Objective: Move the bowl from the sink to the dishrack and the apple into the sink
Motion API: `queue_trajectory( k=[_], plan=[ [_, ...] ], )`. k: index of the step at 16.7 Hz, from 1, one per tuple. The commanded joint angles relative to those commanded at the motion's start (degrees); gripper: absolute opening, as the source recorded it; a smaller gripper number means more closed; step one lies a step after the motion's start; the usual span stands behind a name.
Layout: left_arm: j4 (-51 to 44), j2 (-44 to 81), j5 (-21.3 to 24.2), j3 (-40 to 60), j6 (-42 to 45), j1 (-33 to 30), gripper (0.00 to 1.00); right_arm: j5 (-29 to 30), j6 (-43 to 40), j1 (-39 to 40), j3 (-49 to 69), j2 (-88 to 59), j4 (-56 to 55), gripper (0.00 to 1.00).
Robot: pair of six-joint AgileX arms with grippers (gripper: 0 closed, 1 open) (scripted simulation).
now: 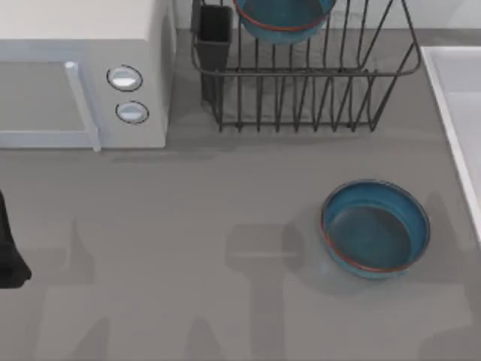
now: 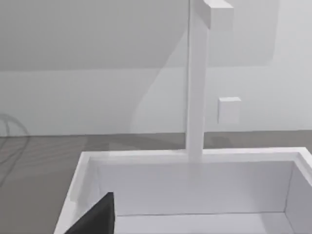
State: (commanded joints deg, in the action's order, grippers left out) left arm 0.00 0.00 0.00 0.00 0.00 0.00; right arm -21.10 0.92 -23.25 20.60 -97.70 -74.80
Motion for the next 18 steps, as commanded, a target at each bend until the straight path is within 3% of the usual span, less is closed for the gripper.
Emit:
queue_trajectory(
  k=[11, 18],
  plan=[
    [0.0, 0.0, 0.0, 0.0, 0.0, 0.0, 1.0, 14.47, -1.67, 15.79, -11.3, 73.31, 50.07, 1.0],
    [0.0, 0.0, 0.0, 0.0, 0.0, 0.0, 1.0, 20.64, -1.03, 22.72, -19.83, 96.38, 73.3, 1.0]
  ],
)
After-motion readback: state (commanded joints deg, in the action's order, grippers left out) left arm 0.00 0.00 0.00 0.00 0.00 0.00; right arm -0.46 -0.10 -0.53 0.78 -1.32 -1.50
